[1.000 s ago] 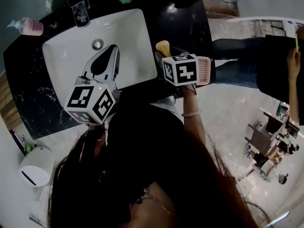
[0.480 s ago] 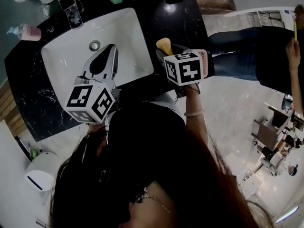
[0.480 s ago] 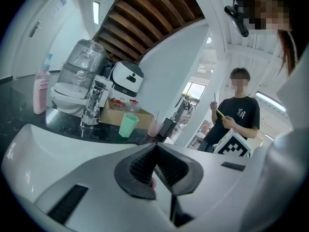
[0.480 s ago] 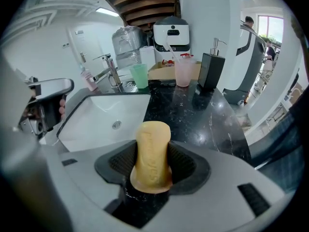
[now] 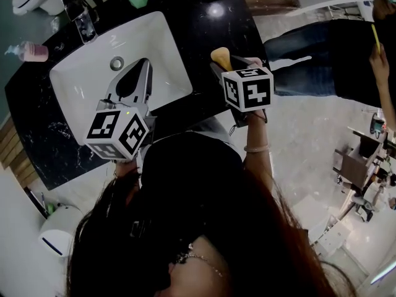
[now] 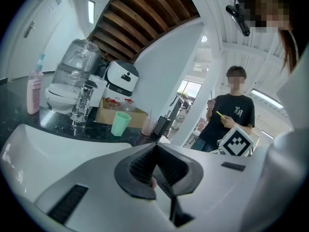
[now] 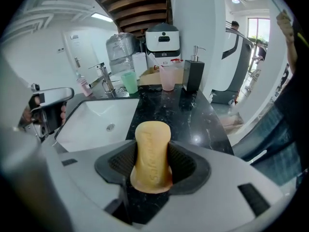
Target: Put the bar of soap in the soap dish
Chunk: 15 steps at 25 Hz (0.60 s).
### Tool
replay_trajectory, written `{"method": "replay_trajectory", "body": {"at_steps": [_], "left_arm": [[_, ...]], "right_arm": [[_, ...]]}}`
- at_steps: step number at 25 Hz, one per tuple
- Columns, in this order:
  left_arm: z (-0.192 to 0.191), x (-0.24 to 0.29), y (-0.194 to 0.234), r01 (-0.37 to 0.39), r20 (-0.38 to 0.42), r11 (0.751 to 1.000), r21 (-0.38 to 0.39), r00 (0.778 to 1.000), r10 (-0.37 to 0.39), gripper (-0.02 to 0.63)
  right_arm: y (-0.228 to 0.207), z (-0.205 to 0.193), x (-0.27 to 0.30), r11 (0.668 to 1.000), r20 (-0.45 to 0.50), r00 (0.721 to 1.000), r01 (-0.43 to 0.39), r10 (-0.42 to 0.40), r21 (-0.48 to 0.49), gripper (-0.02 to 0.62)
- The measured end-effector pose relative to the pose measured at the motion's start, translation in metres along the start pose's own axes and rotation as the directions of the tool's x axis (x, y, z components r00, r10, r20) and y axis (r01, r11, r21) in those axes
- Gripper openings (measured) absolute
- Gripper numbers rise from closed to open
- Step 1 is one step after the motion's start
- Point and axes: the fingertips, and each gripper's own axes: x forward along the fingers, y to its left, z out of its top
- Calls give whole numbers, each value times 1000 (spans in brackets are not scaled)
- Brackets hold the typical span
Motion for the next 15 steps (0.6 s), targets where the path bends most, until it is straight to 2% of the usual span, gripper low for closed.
{"method": "replay_trajectory", "body": {"at_steps": [15], "left_arm": [[-11, 22, -38, 77, -44, 996, 37, 996, -75, -5]], "right_arm": [[-56, -30, -29, 990, 13, 996, 87, -89, 112, 198]]}}
